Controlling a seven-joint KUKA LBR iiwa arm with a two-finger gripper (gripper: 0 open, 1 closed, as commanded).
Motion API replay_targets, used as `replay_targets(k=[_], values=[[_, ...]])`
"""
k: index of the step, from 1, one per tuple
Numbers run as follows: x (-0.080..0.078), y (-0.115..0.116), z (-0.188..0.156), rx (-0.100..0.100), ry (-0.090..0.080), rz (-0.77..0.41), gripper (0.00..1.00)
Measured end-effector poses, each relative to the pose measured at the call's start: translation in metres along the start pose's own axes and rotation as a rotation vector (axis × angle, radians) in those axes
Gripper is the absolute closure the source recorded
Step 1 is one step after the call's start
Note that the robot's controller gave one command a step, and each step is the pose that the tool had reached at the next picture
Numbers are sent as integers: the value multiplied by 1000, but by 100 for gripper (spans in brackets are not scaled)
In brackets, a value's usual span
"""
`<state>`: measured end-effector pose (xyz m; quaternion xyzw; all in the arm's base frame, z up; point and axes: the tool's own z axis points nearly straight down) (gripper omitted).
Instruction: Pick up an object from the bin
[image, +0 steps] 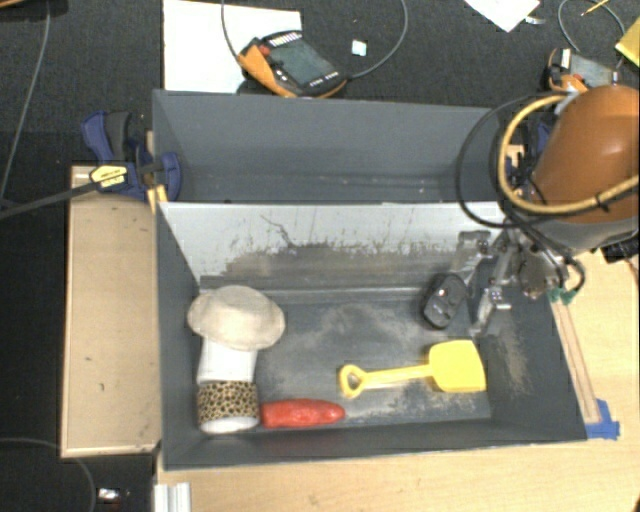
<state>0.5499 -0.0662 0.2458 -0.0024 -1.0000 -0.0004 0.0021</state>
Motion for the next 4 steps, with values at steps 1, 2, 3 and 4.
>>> replay_targets(k=[1, 2, 3, 4], values=[[-1, 0, -5, 1, -8, -3, 0], [44, 0, 128, 2, -10, -227, 0], [67, 3, 83, 3, -24, -41, 0], [73, -7, 138, 1, -7, -90, 0]])
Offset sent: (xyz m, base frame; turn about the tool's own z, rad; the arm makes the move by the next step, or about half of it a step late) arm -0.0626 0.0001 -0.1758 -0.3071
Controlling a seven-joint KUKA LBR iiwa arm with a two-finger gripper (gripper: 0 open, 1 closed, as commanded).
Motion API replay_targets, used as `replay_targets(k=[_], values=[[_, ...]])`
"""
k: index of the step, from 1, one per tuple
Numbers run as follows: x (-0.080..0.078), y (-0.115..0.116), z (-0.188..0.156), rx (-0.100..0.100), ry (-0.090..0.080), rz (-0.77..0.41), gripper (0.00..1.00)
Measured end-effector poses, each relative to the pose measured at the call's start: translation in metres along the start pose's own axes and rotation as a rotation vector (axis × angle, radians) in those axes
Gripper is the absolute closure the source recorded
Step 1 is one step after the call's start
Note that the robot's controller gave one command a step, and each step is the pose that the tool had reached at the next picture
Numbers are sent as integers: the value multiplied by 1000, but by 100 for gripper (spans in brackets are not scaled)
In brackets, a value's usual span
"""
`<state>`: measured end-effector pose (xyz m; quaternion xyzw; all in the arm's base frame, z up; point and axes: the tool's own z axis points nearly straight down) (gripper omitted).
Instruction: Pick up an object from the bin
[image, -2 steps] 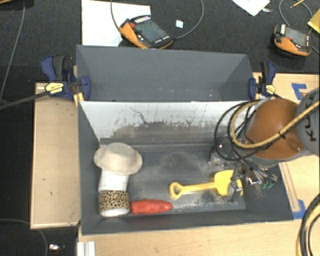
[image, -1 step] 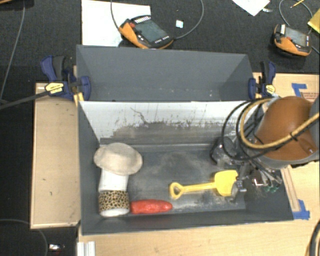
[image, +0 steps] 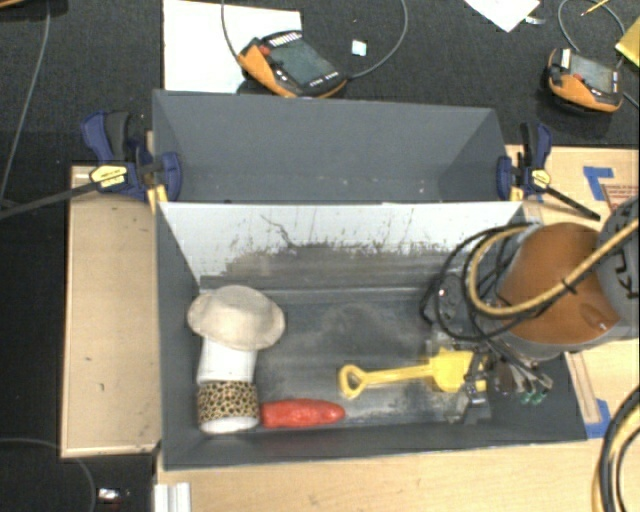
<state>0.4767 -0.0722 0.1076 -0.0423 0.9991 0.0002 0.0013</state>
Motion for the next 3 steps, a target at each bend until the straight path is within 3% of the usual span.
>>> replay_targets(k=[1, 2, 3], values=[[-13, 61, 38, 2, -20, 133, 0], [-5, 71, 37, 2, -5, 289, 100], [-5, 71, 37, 2, -5, 288, 100]])
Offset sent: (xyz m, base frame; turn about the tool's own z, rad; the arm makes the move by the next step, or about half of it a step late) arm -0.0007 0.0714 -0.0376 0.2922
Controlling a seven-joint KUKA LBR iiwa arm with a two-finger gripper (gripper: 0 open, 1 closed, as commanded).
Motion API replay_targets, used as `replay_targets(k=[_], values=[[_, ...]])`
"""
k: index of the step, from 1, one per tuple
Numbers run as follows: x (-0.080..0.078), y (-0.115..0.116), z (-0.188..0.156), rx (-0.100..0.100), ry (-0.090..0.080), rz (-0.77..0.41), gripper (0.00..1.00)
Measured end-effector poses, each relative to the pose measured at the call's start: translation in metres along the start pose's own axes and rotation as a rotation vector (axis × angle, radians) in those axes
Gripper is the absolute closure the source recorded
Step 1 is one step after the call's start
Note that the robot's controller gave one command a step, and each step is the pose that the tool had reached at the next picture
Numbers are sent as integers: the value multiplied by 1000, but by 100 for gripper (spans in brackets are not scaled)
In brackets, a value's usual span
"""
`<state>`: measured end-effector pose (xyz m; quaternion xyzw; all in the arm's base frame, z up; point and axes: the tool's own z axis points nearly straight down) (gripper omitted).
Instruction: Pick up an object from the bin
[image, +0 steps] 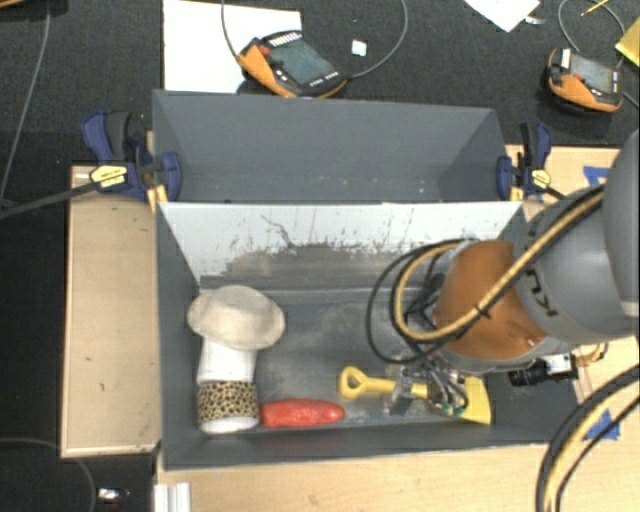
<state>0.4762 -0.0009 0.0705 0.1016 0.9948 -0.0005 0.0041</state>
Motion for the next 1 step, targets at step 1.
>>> replay_targets(k=[1], values=[[0, 0, -19, 0, -1, -3, 100]])
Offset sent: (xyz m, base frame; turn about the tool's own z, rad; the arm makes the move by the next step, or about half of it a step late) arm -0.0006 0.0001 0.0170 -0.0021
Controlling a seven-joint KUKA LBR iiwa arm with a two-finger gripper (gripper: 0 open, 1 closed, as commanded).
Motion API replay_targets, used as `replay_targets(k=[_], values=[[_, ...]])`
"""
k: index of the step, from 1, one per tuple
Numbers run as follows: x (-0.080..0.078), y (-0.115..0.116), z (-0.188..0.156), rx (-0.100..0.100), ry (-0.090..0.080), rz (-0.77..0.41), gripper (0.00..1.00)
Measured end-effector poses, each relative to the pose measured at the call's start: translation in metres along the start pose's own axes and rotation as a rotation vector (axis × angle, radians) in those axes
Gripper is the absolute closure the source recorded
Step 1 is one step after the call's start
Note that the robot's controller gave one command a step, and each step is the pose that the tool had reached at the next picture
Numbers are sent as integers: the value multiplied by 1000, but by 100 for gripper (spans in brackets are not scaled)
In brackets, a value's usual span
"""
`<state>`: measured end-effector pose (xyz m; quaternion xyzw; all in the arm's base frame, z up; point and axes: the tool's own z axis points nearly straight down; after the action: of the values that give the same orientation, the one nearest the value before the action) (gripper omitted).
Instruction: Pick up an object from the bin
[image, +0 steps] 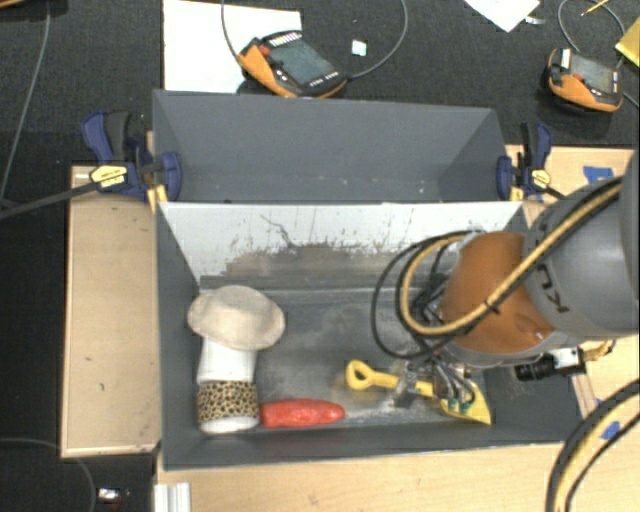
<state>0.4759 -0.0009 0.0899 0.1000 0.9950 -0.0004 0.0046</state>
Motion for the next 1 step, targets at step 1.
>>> replay_targets(k=[1], values=[[-1, 0, -20, 0, -2, -2, 100]])
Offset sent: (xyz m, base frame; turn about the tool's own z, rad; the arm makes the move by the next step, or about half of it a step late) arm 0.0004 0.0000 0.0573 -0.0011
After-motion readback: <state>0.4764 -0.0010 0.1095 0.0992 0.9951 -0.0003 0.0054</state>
